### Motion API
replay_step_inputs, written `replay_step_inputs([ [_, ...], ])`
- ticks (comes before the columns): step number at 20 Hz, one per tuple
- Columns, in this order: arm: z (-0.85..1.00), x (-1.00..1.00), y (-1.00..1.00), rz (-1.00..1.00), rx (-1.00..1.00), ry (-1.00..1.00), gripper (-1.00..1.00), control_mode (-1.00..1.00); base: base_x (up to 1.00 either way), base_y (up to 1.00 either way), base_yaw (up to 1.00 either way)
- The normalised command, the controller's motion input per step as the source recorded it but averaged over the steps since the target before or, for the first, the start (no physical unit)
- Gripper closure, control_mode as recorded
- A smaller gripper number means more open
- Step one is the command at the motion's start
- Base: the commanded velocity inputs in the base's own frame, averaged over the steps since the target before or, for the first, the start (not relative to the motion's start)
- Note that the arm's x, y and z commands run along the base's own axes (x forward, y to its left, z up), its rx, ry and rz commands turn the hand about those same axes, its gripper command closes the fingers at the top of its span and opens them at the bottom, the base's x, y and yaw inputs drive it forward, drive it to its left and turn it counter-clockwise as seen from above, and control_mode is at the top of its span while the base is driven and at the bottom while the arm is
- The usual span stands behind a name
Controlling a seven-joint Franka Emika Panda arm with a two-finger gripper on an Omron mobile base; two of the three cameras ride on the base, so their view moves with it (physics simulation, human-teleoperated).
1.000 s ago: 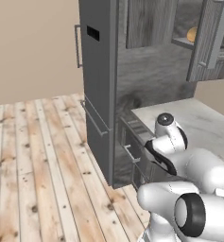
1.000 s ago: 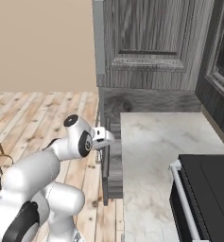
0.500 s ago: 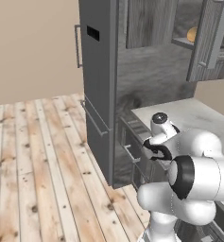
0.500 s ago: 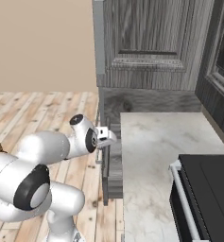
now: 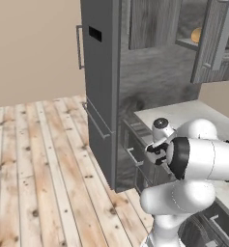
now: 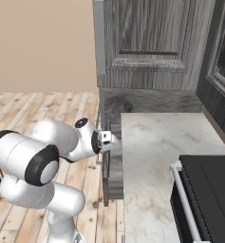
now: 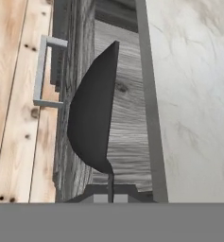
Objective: Organize the utensils by type. Pick up the wooden spoons from the counter and place them in the open cabinet. Then pick up the metallic utensils from the counter and place them in the open drawer.
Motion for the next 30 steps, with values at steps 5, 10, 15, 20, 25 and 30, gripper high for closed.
replay_step_inputs([
  [5,-0.22,0.09,0.0,0.0,0.0,0.05,1.0,-1.0,0.0,0.0,0.0],
  [10,-0.17,0.07,-0.02,0.0,0.0,0.02,1.0,-1.0,0.0,0.0,0.0],
  [15,-0.14,0.08,-0.05,0.0,0.0,0.03,1.0,-1.0,0.0,0.0,0.0],
  [20,-0.17,0.05,-0.07,0.0,0.0,0.04,1.0,-1.0,0.0,0.0,0.0],
  [25,-0.16,0.1,-0.09,0.0,0.0,0.07,1.0,-1.0,0.0,0.0,0.0],
  [30,-0.19,0.01,-0.03,0.0,0.0,0.07,1.0,-1.0,0.0,0.0,0.0],
])
